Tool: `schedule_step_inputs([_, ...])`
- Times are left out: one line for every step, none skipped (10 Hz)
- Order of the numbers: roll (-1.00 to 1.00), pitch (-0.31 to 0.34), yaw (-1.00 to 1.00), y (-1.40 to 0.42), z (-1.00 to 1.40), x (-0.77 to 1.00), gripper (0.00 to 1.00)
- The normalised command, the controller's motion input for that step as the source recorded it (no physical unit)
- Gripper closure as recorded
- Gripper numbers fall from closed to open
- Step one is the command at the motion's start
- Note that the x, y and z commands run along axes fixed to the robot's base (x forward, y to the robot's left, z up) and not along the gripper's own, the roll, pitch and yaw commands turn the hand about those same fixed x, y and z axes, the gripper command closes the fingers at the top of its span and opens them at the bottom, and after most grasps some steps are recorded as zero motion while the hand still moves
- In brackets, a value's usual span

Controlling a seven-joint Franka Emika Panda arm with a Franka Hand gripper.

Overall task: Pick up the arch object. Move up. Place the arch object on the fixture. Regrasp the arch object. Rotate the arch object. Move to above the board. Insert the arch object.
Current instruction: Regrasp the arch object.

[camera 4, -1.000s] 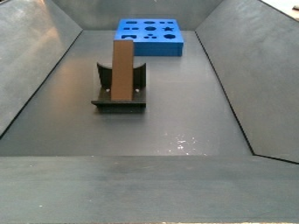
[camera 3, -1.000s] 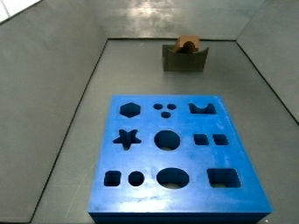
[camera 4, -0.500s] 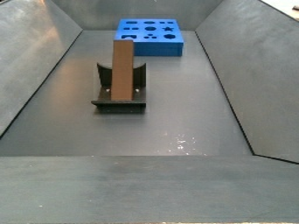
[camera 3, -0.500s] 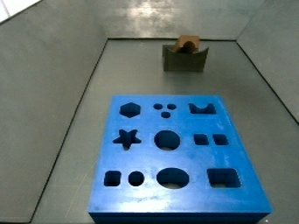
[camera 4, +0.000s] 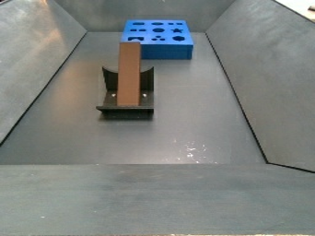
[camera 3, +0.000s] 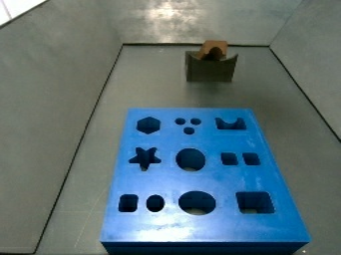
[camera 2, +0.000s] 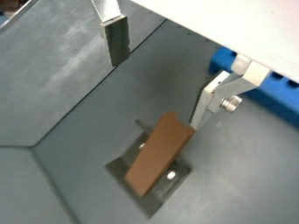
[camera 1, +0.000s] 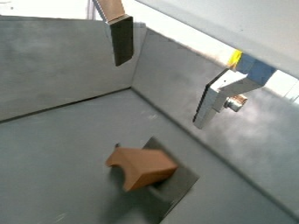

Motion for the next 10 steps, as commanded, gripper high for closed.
schedule_step_inputs([1.0, 0.088, 0.07, -0.03, 0.0, 0.07, 0.0])
schedule_step_inputs([1.0, 0.114, 0.09, -0.04, -0.01, 0.09, 0.0])
schedule_step_inputs([1.0, 0.126, 0.1, -0.04, 0.0, 0.09, 0.0])
schedule_step_inputs([1.0, 0.151, 0.12, -0.04, -0.01, 0.1, 0.0])
schedule_step_inputs([1.0, 0.17, 0.15, -0.05, -0.01, 0.1, 0.0])
schedule_step_inputs([1.0, 0.194, 0.2, -0.05, -0.01, 0.1, 0.0])
schedule_step_inputs([0.89, 0.179, 0.21, -0.05, -0.01, 0.1, 0.0])
schedule_step_inputs([0.64, 0.14, 0.23, -0.05, -0.01, 0.1, 0.0])
schedule_step_inputs([0.45, 0.11, 0.23, -0.05, -0.01, 0.1, 0.0])
schedule_step_inputs([0.3, 0.077, 0.23, -0.04, 0.0, 0.1, 0.0])
